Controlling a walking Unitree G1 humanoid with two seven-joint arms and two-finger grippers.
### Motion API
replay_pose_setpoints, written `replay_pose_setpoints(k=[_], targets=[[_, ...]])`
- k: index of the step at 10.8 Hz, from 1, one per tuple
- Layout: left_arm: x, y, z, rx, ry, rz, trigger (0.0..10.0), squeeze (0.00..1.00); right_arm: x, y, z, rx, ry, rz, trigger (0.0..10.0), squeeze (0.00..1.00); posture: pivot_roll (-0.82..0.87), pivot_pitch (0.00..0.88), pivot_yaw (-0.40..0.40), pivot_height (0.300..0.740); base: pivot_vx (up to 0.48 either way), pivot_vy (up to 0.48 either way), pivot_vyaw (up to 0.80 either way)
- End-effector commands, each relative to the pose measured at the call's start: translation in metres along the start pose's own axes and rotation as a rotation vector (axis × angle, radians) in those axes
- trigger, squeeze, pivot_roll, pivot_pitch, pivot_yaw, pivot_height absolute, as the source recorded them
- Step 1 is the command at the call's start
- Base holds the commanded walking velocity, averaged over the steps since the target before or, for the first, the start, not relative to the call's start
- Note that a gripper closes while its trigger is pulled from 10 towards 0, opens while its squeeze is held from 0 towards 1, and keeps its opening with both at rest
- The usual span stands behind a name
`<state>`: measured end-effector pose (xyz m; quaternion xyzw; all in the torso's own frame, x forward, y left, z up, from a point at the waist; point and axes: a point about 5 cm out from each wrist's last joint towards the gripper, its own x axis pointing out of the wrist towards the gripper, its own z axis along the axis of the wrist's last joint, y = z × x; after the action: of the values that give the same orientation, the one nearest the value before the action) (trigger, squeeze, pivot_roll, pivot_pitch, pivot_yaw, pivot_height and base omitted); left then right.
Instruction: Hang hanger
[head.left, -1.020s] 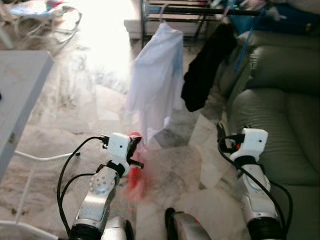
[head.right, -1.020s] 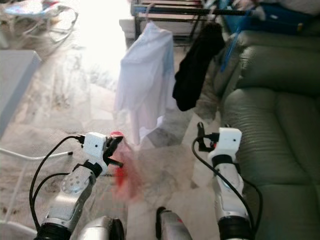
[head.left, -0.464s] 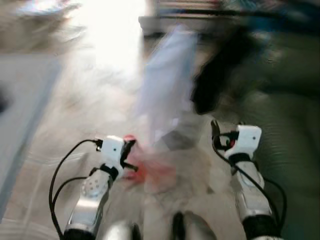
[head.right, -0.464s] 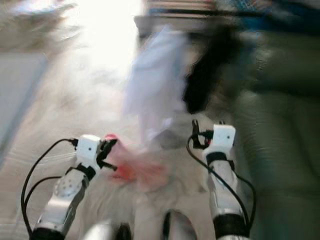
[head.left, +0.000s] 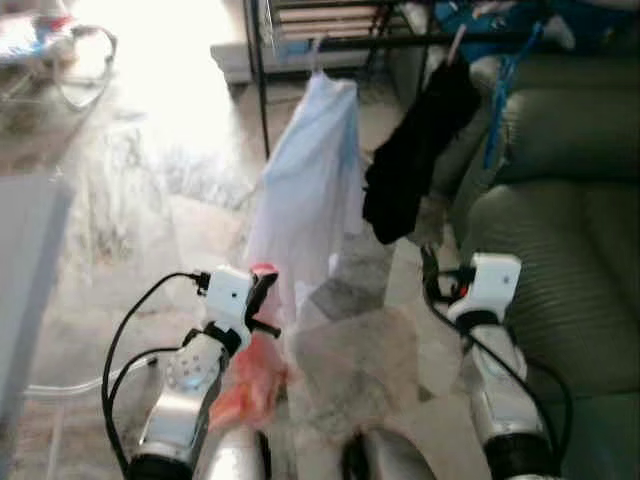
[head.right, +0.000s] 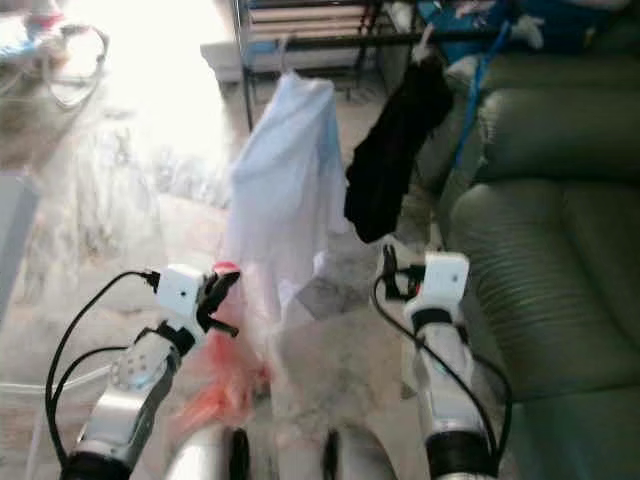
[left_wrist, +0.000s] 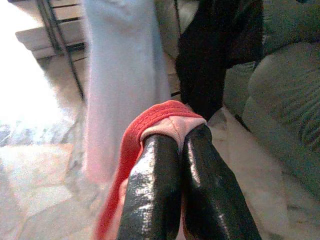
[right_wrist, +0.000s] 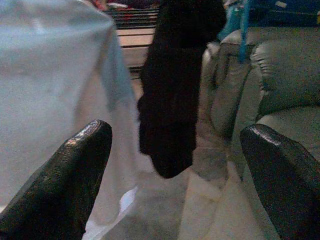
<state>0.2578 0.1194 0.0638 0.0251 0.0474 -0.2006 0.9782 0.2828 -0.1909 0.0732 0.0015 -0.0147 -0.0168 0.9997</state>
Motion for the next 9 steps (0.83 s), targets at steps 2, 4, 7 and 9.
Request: replay_pose_setpoints(k=[2,4,7,9], targets=[[0.003,-0.014,0.003,-0.003,-0.017,-0.043,10.0,0.0,-0.004,-0.013,-0.001,-0.034,0.006,-0.044,10.0,0.0,-0.01,0.183,-0.017,0.74,0.48,0.0,-0.8],[0.002,-0.013,0.003,-0.006,-0.015,-0.041,10.0,0.0,-0.004,-0.012,0.007,-0.074,-0.044,-0.049,10.0,0.0,-0.02,0.181,-0.015,0.74,0.48,0.0,-0.61],[0.004,-0.012,0.002,-0.033,-0.001,-0.032,10.0,0.0,-0.002,-0.009,0.011,-0.103,-0.062,-0.036,10.0,0.0,-0.01,0.183,-0.012,0.74,0.42,0.106,0.0],[0.004,-0.01,0.001,-0.032,0.009,-0.029,10.0,0.0,-0.002,-0.008,0.012,-0.135,-0.075,-0.034,10.0,0.0,-0.01,0.184,-0.009,0.74,0.313,0.364,0.0]])
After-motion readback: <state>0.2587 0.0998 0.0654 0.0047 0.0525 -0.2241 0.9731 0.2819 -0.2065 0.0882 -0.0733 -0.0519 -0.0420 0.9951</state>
